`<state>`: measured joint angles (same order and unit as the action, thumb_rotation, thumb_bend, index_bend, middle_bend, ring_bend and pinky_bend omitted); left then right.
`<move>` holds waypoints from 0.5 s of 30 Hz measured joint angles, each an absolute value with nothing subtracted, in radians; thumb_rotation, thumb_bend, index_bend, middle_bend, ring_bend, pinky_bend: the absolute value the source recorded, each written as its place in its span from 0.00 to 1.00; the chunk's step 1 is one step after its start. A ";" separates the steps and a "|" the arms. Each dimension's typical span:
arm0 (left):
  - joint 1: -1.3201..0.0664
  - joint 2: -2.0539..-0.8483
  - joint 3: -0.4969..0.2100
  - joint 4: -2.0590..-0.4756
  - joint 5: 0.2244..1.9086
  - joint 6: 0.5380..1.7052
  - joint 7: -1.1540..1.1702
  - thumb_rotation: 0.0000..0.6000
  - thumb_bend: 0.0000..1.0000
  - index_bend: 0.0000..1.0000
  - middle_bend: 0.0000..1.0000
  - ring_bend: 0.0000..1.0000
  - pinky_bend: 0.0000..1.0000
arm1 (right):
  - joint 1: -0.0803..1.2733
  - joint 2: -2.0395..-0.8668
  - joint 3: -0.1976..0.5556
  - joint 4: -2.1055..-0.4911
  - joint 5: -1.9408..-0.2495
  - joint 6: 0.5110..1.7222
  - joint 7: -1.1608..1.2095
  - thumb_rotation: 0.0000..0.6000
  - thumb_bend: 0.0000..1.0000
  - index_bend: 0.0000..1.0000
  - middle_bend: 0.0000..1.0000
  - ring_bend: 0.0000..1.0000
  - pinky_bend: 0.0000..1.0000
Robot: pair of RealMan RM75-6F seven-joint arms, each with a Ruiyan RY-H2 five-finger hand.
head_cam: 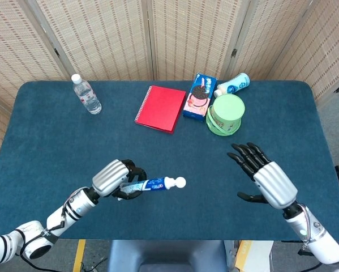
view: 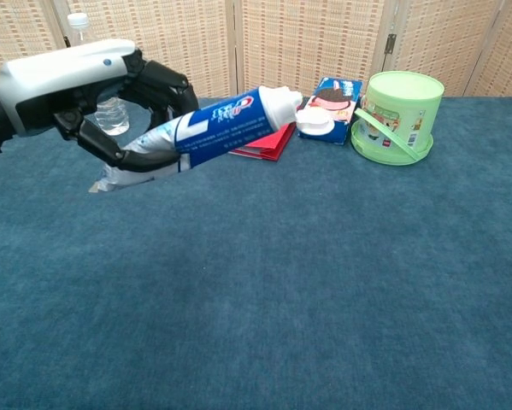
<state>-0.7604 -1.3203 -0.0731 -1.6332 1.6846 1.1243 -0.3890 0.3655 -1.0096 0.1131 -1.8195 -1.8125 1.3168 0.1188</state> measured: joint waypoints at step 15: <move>-0.802 -1.248 -0.084 -1.743 1.673 1.089 -0.492 1.00 0.39 0.72 0.79 0.74 0.46 | 0.525 -1.127 0.173 -1.868 -1.813 1.226 0.056 1.00 0.00 0.00 0.00 0.00 0.00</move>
<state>-0.8017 -1.2484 -0.0841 -1.7426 1.6729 1.0887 -0.4922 0.5249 -1.1272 0.1728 -1.8676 -1.8127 1.2264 0.0555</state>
